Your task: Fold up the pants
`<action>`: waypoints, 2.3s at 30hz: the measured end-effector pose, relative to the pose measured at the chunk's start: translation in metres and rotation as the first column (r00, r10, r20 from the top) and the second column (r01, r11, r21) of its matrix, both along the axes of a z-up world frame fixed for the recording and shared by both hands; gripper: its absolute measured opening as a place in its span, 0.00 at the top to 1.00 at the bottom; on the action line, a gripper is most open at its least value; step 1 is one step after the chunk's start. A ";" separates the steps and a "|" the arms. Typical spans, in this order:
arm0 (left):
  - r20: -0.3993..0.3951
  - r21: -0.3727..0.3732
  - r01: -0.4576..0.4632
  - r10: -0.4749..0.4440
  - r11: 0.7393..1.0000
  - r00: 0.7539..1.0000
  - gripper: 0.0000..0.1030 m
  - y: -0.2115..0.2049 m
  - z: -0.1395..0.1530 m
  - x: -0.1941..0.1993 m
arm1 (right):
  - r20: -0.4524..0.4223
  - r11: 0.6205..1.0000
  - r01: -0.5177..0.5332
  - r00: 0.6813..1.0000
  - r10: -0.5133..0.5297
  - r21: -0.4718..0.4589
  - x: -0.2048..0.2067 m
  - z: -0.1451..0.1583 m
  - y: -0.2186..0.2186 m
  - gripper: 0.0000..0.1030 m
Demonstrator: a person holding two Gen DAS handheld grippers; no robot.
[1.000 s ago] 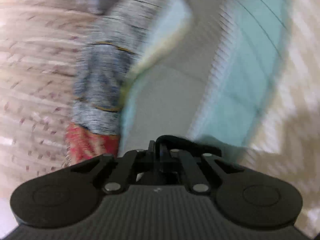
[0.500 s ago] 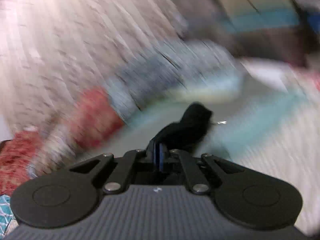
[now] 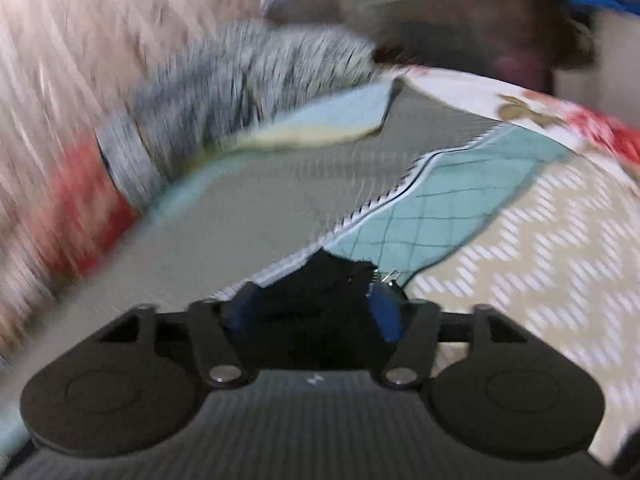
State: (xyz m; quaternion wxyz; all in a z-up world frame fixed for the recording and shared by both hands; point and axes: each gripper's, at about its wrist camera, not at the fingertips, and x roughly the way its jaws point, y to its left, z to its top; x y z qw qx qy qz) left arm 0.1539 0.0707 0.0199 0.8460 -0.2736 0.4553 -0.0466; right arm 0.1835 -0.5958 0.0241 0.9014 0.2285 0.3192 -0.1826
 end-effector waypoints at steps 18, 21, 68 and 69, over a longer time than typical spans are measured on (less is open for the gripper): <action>0.012 0.129 -0.069 0.068 0.989 0.998 0.34 0.027 0.013 0.002 | -0.213 0.929 0.041 0.969 -0.126 -0.367 0.096 -0.009 -0.015 0.60; 0.055 0.244 -0.044 0.031 0.969 0.998 0.28 0.022 0.026 0.016 | -0.073 0.933 0.188 0.973 -0.220 -0.307 0.064 0.000 -0.026 0.52; 0.261 0.640 0.190 -0.443 0.745 0.858 0.87 -0.063 0.056 -0.177 | 0.238 0.911 0.241 0.914 -0.329 0.334 -0.271 0.080 -0.044 0.94; 0.224 0.645 0.224 -0.460 0.731 0.859 0.84 -0.065 0.047 -0.187 | 0.204 0.908 0.265 0.917 -0.341 0.325 -0.286 0.068 -0.045 0.94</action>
